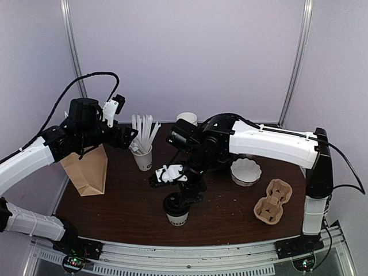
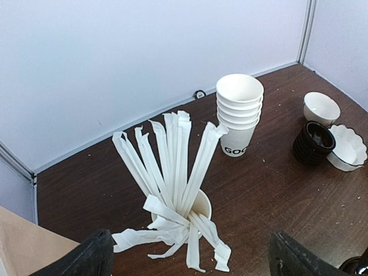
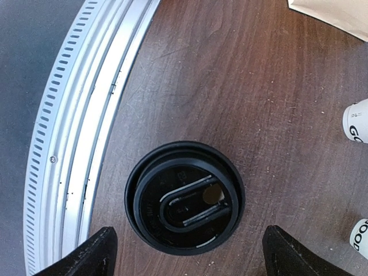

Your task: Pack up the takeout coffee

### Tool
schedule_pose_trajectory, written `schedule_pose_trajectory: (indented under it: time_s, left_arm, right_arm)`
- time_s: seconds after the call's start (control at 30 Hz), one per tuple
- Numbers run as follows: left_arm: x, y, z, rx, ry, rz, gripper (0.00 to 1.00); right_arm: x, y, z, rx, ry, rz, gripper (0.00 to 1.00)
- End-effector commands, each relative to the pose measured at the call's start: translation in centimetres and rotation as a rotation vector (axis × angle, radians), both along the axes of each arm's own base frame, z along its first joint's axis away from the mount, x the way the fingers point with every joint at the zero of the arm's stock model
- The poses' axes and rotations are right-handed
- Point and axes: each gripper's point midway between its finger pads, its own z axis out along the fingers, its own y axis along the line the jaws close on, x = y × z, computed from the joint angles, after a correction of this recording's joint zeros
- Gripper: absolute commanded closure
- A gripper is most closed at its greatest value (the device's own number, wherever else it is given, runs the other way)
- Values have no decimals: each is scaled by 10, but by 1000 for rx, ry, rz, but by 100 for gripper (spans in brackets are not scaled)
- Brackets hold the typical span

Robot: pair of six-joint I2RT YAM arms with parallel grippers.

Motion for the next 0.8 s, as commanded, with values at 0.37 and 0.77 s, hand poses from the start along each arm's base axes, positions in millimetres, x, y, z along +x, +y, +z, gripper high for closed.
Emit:
schedule_pose_trajectory:
  time_s: [0.37,0.77]
  left_arm:
    - [0,-5,12,-65,-36,-23,2]
    - [0,-7,10,-73,-26,-37,2]
  right_arm:
    - [-11,3,-21,-96,37,4,8]
    - [-5,8,-18,-87,15,-11,9]
